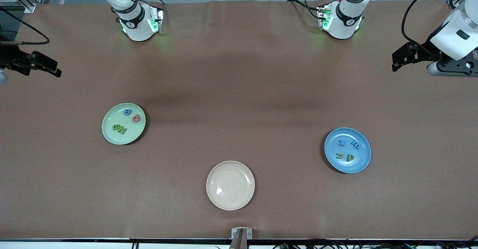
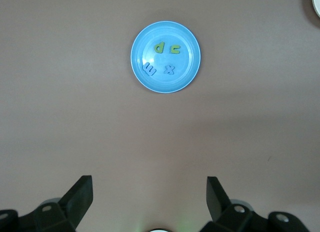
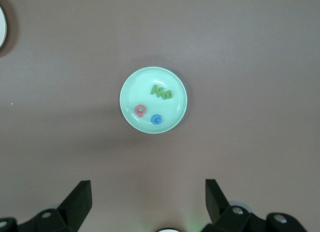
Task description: Sort upper and lower case letters into plates
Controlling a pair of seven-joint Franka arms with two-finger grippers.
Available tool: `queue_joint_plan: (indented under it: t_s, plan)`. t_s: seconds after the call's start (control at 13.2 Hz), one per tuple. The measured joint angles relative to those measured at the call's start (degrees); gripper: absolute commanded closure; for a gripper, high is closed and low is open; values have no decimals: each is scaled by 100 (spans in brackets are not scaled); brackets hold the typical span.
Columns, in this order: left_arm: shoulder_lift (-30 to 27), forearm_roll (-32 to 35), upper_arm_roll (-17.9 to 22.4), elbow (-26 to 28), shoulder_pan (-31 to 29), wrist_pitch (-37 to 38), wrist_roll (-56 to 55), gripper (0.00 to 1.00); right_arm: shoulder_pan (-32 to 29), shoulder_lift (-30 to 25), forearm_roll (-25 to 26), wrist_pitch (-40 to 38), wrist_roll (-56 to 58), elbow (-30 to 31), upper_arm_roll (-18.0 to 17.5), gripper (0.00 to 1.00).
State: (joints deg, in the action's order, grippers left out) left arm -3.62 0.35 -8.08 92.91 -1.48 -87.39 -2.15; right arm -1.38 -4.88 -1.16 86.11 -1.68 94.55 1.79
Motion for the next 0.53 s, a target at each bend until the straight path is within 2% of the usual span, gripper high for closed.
queue_joint_plan:
  t_s: [0.53]
  plan:
    - [-17, 0, 16, 0, -16, -2, 0, 0, 7, -125, 12, 122, 5, 162, -50, 0]
